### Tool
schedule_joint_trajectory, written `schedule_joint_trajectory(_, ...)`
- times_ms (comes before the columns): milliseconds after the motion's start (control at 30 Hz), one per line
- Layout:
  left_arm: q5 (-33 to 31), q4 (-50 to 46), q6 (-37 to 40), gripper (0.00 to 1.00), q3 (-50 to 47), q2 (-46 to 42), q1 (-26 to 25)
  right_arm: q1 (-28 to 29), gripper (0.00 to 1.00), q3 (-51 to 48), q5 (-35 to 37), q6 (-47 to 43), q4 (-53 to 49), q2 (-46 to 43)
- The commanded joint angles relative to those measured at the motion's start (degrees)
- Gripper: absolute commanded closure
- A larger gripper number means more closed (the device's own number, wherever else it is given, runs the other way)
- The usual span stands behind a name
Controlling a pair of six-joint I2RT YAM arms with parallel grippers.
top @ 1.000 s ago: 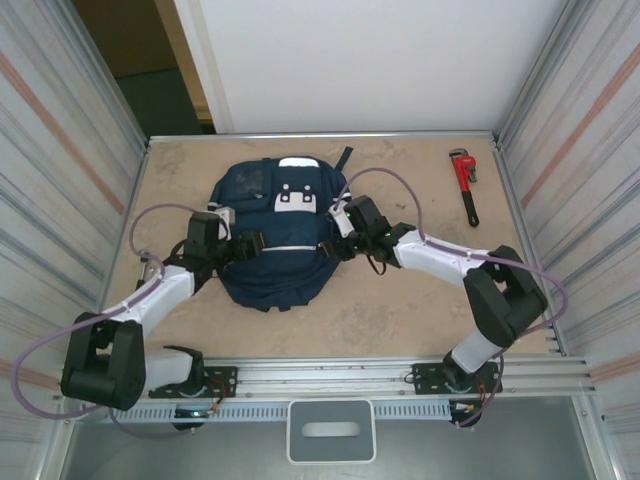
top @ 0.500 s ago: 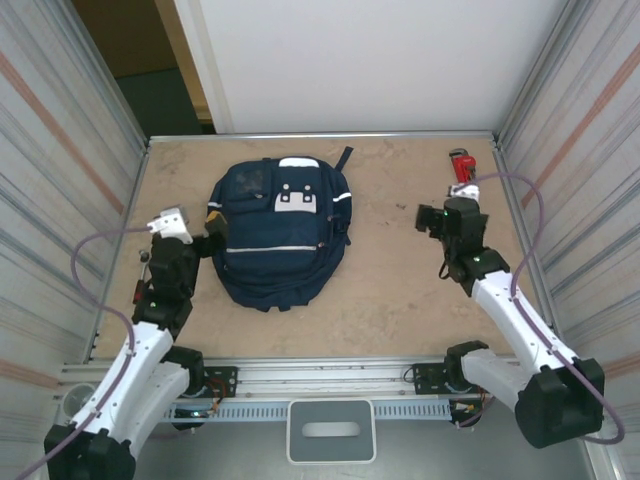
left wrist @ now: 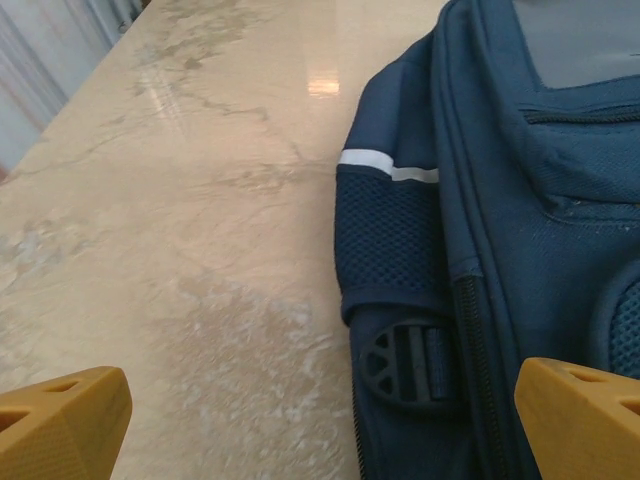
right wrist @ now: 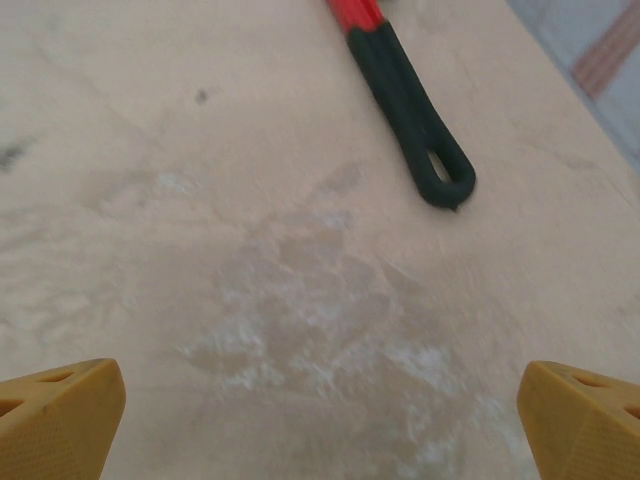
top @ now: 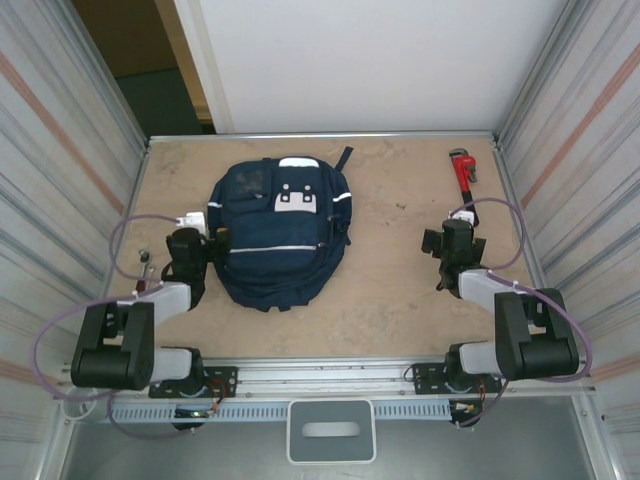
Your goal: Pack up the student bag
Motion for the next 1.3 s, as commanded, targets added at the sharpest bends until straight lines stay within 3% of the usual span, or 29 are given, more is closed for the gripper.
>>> schedule_joint_trajectory(0, 3.72, 10.55, 3.68, 0.01, 0.08, 3.13, 0.25, -1.33, 0.01, -1.45, -6.14, -2.65, 14.34, 0.91)
schedule_joint_trajectory(133, 7.60, 17.92, 6.37, 0.01, 0.49, 11.05, -0.04, -2.43, 0.01, -3.31, -8.23, -4.08, 22.10, 3.83)
schedule_joint_trajectory(267, 7.09, 13.46, 4.33, 0.01, 2.42, 10.76, 1.01, -3.51, 0.01, -4.11, -9.90, -4.34, 32.60, 12.66)
schedule_joint_trajectory(333, 8.59, 11.42, 3.34, 0.01, 2.96, 10.38, 2.14, -6.04, 0.01, -1.26, -14.55, -2.38, 23.60, 11.20)
schedule_joint_trajectory(367, 8.65, 11.37, 3.33, 0.01, 2.93, 10.31, 2.17, -7.15, 0.01, -1.15, -16.77, -1.90, 24.46, 11.47)
schedule_joint_trajectory(1267, 8.72, 11.73, 3.41, 0.01, 2.73, 10.28, 2.10, -6.42, 0.01, -1.16, -15.68, -2.43, 24.40, 11.51)
